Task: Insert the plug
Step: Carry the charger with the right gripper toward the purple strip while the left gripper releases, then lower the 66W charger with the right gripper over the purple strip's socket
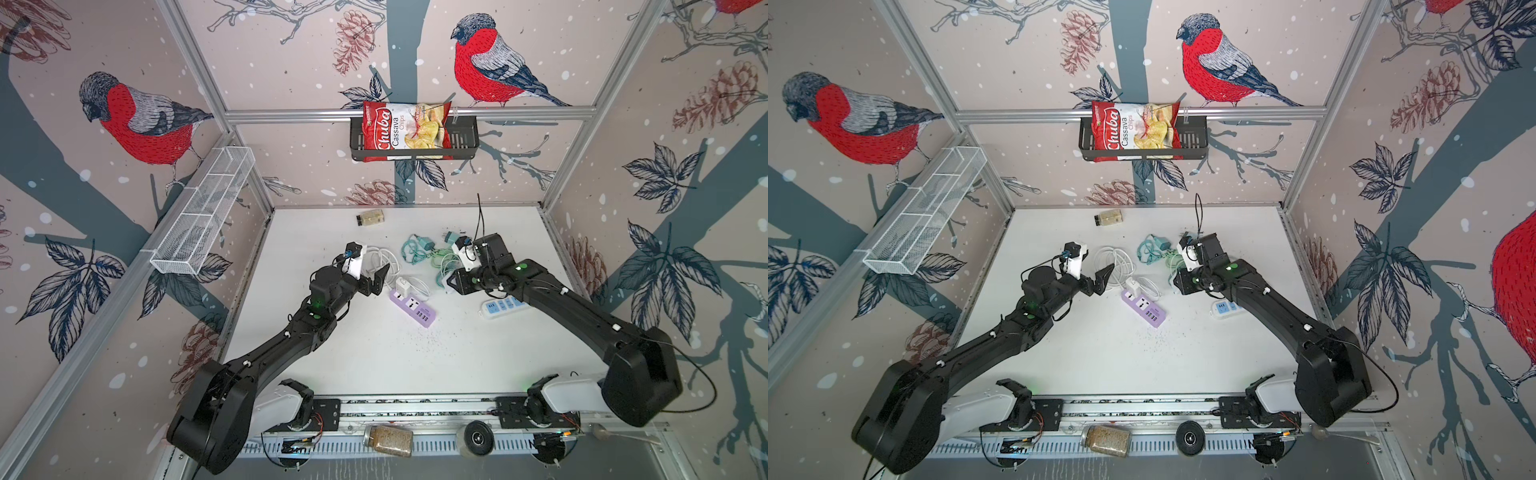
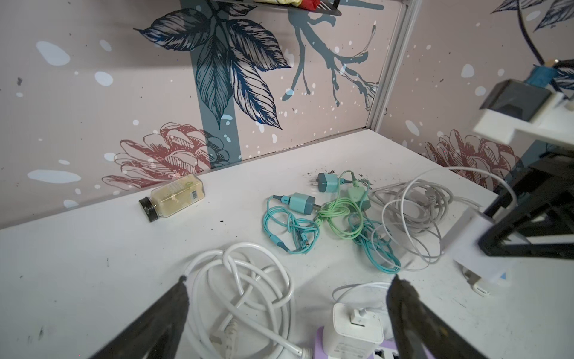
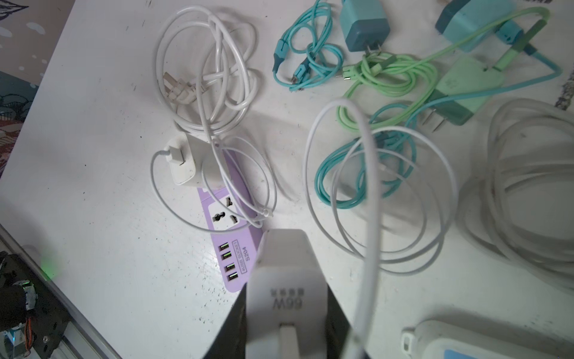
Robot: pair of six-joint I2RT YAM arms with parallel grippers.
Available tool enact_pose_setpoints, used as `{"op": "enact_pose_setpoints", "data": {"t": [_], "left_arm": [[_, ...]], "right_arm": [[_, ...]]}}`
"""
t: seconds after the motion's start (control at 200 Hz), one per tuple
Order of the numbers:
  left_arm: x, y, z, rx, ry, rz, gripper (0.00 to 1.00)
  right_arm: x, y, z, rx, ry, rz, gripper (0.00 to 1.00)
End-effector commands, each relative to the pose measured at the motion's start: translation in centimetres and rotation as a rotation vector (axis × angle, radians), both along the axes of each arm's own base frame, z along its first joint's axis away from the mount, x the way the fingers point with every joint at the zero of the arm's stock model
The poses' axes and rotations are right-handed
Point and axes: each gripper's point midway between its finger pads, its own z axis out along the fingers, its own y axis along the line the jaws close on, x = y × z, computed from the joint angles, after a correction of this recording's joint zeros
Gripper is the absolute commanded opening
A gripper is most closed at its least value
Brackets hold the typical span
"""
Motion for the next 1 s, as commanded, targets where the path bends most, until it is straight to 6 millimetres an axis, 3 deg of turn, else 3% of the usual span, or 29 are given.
{"op": "enact_pose_setpoints", "data": {"t": [0.0,0.155,0.345,0.665,0.795,0.995], "left_arm": [[0.9,1.7,-0.5,-0.032,0.053,0.125,0.98],[1.6,1.7,-1.9,-0.025,0.122,0.149,0.98],[2.3,2.0,-2.8,-0.066,0.131,0.186,0.98],[2.9,1.5,-5.4,-0.056,0.174,0.179,0.97],[2.6,0.8,-6.1,-0.076,0.198,0.144,0.97],[1.9,0.5,-7.0,-0.098,0.218,0.118,0.94]], "right_arm": [[0.0,1.2,0.8,0.026,-0.034,-0.03,0.06],[-1.0,1.9,0.1,-0.01,-0.023,-0.13,0.06],[-2.6,3.6,-1.1,0.066,0.001,-0.249,0.06],[-4.6,7.9,-2.4,0.086,0.016,-0.303,0.06],[-4.2,8.7,-3.8,0.057,0.02,-0.32,0.05],[-2.2,9.3,-4.1,0.002,-0.001,-0.351,0.07]]}}
